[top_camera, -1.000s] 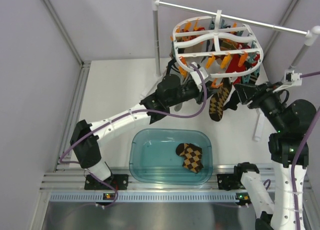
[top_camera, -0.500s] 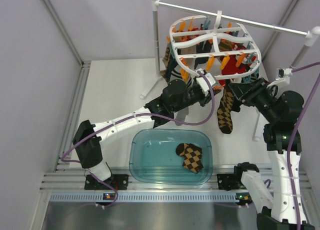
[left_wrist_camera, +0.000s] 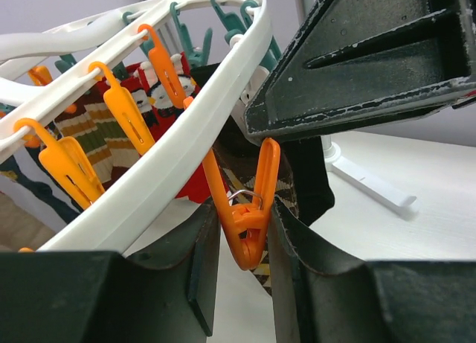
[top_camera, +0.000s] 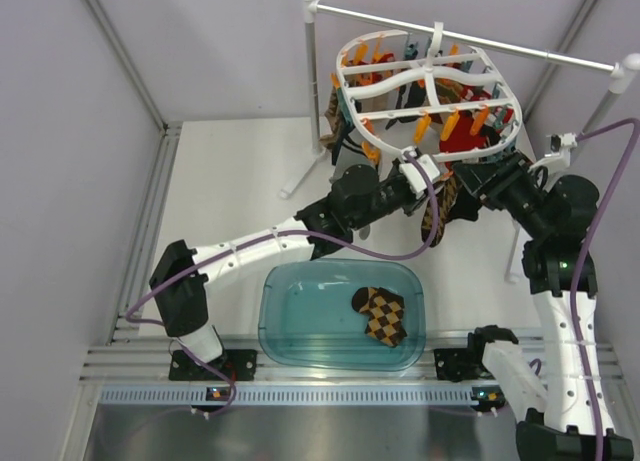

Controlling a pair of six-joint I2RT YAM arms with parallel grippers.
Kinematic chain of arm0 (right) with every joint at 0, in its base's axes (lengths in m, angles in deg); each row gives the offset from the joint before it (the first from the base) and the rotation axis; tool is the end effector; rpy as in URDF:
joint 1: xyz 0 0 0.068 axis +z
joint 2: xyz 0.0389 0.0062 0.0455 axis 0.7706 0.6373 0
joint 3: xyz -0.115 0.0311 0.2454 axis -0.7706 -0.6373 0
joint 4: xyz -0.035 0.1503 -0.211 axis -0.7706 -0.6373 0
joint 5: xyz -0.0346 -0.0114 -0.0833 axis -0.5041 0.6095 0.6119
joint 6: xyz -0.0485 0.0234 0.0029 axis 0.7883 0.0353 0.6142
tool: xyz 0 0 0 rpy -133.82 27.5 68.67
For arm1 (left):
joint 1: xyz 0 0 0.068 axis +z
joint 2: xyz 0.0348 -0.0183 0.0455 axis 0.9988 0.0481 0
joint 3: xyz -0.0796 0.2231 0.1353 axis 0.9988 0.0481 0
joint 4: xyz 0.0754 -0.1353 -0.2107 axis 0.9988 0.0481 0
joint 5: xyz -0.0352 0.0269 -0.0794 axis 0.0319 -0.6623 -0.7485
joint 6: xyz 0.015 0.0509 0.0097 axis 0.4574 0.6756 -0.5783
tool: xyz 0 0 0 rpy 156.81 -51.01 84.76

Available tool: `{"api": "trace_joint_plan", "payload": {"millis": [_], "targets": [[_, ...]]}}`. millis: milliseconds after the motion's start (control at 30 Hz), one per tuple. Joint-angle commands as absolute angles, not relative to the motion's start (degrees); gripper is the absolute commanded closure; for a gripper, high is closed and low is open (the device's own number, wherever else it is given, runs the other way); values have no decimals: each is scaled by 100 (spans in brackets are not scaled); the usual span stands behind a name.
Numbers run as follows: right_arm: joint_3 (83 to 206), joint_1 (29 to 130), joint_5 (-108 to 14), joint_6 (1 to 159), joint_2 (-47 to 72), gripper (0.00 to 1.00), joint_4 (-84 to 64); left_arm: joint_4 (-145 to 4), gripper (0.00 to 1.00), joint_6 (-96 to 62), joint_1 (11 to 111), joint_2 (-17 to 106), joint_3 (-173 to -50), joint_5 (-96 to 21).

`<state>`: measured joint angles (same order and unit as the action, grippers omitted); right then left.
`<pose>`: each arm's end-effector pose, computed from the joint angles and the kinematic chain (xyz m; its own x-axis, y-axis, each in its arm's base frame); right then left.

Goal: Clip the socks to the hanger
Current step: Open the clamp at the hanger.

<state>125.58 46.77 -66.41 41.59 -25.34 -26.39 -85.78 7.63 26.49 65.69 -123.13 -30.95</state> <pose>0.1566 0.0064 0.4050 -0.3235 0.6505 -0.6871 -0.2442 0.6442 0.7248 0.2002 -0.3595 0.3884 0.2446 0.0368 -0.9689 0.8527 0.4675 0.2331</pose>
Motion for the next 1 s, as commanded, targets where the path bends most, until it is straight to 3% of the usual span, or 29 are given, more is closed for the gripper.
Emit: {"api": "trace_joint_plan", "payload": {"millis": [0,333,667,900,967], "targets": [[12589,4777,-6700,4051,-2506,53,-2366,-8793,100,1023,2537,6672,-12542,-2983],[12668,4962,-6551,4094,-2497,55,-2480,-8688,100,1401,2440,6874,-12692,-2438],[12563,4997,-6384,4077,-2427,64,-2603,-8802,100,1542,2379,6936,-12710,-2385],[12615,5191,-6410,4086,-2312,82,-2498,-8802,99,1595,2343,6918,-12727,-2481],[12633,5191,-6384,4147,-2286,86,-2507,-8793,91,1551,2343,6901,-12718,-2517]]}}
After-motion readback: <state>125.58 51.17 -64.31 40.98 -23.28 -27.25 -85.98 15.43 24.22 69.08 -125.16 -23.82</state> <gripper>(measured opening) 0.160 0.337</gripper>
